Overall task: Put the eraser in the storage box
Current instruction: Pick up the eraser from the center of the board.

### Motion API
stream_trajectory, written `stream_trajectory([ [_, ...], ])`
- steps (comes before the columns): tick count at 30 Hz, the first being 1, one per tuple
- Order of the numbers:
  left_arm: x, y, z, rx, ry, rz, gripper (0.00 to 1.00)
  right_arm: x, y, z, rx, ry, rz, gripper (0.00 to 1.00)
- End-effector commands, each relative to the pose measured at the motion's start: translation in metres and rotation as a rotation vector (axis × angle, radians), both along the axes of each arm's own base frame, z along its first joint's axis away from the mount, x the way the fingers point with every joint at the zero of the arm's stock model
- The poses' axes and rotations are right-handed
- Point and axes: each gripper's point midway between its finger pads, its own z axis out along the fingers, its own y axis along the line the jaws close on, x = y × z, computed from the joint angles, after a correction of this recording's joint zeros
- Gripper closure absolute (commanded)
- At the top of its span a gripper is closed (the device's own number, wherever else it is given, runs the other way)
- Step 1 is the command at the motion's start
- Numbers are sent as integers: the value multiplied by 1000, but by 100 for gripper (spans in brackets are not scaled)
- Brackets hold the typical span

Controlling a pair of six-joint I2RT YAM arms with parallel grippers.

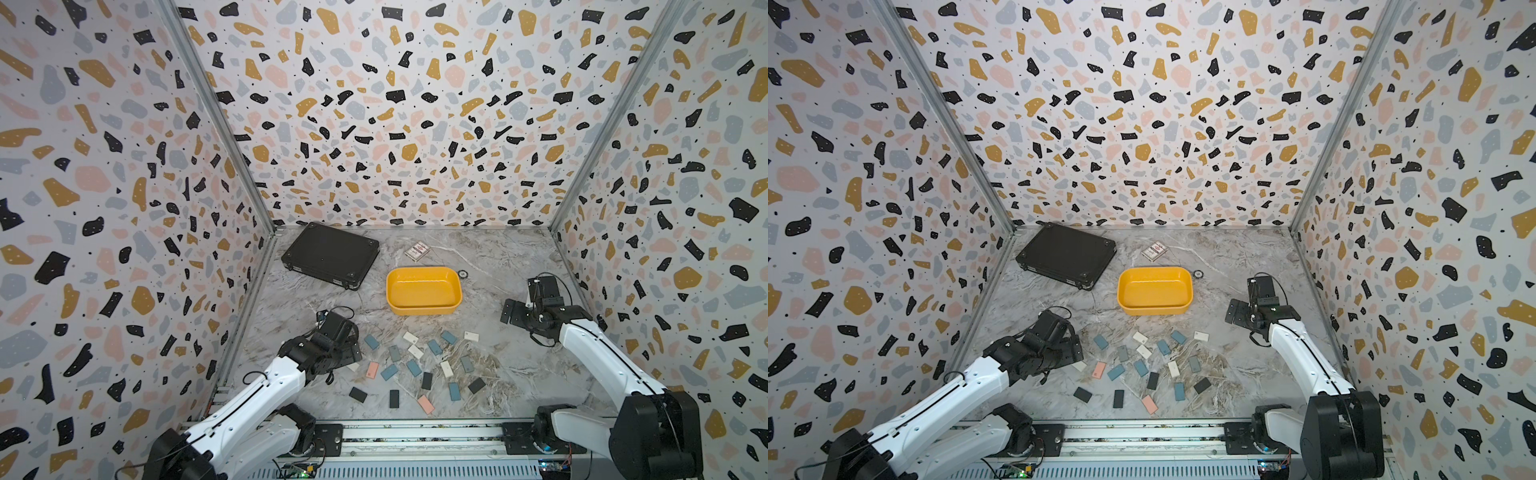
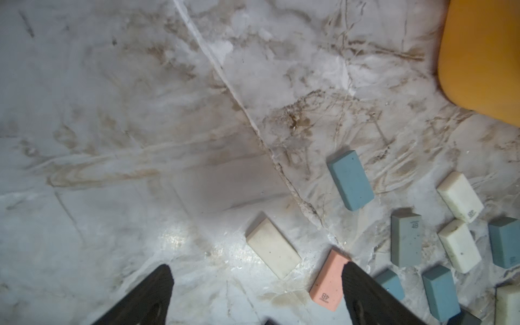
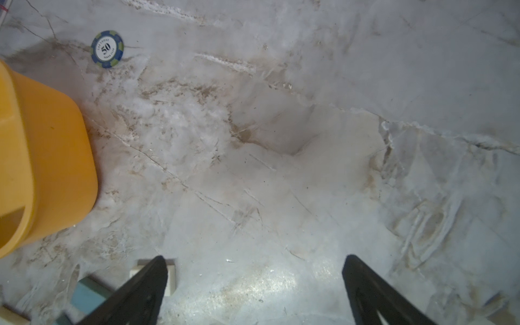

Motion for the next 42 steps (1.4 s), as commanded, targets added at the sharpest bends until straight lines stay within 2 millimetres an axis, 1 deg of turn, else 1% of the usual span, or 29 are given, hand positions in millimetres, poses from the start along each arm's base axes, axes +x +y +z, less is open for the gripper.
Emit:
stream_trajectory([
  [1, 17, -15, 7, -37, -36, 2, 6, -2, -1, -2, -16, 18, 4, 0],
  [5, 30, -26, 4, -48, -31, -13, 6, -2, -4, -5, -32, 26, -7, 0],
  [11, 43, -44, -7, -107, -26, -10, 6, 0, -9, -5, -60, 25, -20, 0],
  [17, 52, -59, -20, -117, -4, -28, 6, 1, -14, -5, -86, 33, -34, 0],
  [23, 63, -75, -25, -122, -1, -50, 6, 3, -17, -5, -103, 33, -44, 0],
  [29, 65, -85, -34, -132, 17, -67, 7, 3, -20, -5, -120, 35, -52, 0],
  [37, 62, -99, -41, -137, 31, -109, 8, 2, -21, -6, -126, 38, -54, 0],
  [42, 68, -107, -44, -145, 26, -117, 8, 2, -22, -7, -128, 41, -56, 0],
])
